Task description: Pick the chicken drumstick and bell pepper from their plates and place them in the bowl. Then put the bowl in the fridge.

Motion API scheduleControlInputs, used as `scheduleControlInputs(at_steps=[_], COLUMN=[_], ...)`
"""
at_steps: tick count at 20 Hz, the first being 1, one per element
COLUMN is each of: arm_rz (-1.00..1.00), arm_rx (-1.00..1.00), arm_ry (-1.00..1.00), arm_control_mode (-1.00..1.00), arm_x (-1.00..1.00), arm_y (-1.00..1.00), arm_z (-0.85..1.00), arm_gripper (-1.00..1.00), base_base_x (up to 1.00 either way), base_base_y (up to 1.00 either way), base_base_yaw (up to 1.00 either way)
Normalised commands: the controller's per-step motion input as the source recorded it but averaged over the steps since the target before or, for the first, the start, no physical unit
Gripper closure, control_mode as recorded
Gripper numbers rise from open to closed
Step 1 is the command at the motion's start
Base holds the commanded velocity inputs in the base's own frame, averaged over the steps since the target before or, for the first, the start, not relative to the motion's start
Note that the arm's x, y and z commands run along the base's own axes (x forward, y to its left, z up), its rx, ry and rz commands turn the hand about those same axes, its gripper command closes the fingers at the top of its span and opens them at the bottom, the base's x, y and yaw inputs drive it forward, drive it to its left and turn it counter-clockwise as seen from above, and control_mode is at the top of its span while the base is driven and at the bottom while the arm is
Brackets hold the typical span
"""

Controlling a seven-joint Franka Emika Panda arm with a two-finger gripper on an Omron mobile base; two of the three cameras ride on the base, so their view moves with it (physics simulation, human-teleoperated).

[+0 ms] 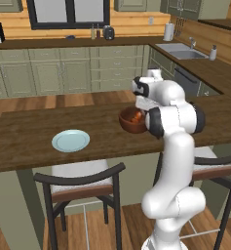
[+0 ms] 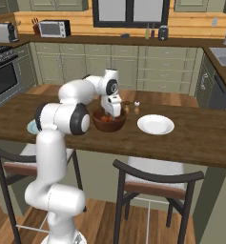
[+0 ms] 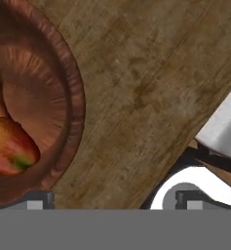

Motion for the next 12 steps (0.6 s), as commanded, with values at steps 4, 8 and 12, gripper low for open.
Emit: scheduleControlInputs(at_steps=[4, 8, 12], arm_rz=[-0.14, -0.08, -0.02], arm_rx=[0.02, 0.0, 0.0], arm_ry=[-0.11, -0.19, -0.14], arm_control_mode=[-1.0, -1.0, -1.0], arm_x=[0.0, 0.01, 0.0], arm_y=[0.0, 0.0, 0.0], arm_z=[-0.49, -0.44, -0.44], arm_gripper=[-1.0, -1.0, -1.0], base_base_x=[0.0, 0.0, 0.0], base_base_y=[0.0, 0.0, 0.0], base_base_yaw=[0.0, 0.0, 0.0])
